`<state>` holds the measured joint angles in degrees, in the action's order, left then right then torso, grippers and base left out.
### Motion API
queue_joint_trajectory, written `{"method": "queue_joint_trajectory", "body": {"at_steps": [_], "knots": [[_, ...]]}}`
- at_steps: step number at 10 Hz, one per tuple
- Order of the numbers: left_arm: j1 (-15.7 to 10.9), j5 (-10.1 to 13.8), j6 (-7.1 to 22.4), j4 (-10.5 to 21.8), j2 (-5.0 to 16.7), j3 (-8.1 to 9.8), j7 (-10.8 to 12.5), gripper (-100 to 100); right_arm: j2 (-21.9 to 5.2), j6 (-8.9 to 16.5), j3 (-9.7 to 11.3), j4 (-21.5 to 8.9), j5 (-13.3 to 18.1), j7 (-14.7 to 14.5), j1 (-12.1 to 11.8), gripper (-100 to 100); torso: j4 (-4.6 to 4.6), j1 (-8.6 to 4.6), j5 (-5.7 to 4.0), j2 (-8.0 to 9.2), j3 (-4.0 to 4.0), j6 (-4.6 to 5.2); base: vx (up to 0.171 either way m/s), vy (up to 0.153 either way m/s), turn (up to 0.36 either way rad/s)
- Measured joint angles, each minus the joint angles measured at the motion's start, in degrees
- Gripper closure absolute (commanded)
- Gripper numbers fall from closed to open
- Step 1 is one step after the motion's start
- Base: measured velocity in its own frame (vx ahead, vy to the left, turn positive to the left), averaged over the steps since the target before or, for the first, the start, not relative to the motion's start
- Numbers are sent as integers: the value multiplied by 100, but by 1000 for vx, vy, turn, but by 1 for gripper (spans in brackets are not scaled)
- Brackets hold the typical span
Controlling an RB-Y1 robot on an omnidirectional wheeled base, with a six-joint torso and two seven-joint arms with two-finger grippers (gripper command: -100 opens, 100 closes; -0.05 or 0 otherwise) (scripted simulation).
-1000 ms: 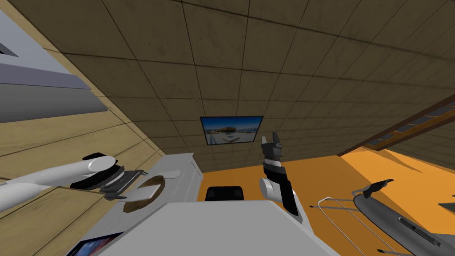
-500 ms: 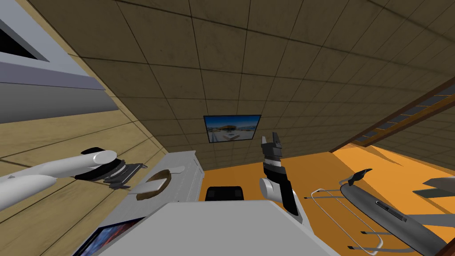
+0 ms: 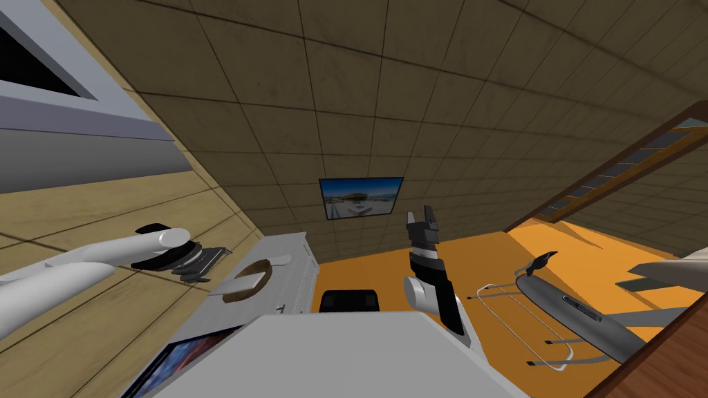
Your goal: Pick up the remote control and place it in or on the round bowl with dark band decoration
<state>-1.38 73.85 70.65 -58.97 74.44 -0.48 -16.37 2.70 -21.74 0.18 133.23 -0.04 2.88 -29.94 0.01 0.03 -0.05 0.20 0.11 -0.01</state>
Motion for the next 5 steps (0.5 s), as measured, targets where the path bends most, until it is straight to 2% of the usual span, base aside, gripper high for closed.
{"method": "queue_joint_trajectory", "body": {"at_steps": [1, 2, 3, 4, 5], "knots": [[-193, -176, 22, 183, -23, -7, -20, -100, 0, 0, 0, 0, 0, 0, 0, 0, -3, -15, -4, -16, -9, 1, 1, -10, 7], [-310, -308, 30, 214, -10, 19, -7, -100, 0, 0, 0, 0, 0, 0, -1, 0, -6, -25, -7, -29, -17, 2, -118, 66, -170], [-499, -479, 123, 393, -170, 143, -2, -100, 0, 0, 1, 0, 0, 0, 1, 0, -3, -3, -2, -1, -4, 8, -154, 73, -106], [-683, -657, 205, 564, -340, 218, 17, -100, 0, 0, 0, 0, 0, 0, 1, 0, 2, 3, 1, 14, 7, 1, -88, 38, 19], [-844, -827, 236, 718, -408, 251, 33, -100, 0, 0, 0, 0, 0, 0, 0, 0, 1, -4, -2, 4, 2, -2, -28, 16, 18]]}}
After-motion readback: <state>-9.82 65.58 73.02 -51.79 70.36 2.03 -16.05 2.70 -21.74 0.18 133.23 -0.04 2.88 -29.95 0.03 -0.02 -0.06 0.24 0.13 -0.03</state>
